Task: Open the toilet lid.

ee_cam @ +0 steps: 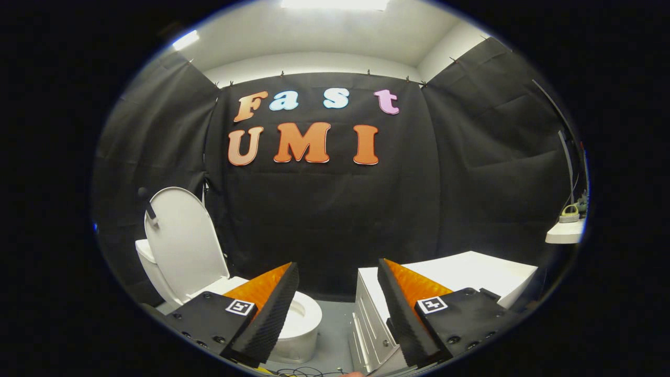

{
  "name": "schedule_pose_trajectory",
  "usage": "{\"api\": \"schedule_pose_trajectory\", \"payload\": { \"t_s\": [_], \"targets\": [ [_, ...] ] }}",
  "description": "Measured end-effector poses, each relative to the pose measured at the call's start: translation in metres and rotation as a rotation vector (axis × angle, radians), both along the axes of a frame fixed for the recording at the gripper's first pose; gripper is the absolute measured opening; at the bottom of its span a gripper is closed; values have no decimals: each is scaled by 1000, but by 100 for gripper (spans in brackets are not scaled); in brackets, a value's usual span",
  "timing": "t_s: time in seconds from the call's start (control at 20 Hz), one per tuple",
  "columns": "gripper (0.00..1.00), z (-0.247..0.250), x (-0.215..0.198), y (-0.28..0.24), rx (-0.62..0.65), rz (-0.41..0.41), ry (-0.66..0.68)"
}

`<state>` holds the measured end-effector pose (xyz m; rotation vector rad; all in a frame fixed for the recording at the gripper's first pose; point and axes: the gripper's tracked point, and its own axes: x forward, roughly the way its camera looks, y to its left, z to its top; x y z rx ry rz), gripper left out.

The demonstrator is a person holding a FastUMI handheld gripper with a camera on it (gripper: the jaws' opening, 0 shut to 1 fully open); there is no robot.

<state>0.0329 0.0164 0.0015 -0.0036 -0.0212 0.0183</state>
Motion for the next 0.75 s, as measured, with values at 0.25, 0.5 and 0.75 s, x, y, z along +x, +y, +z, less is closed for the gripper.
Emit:
{"api": "schedule_pose_trajectory", "payload": {
  "t_s": [0.25, 0.5, 0.75],
  "targets": [
    [97, -7, 1, 2, -1, 5, 24],
    [97, -5, 0, 3, 0, 4, 22],
    [97, -8, 0, 2, 8, 4, 28]
  ]
}}
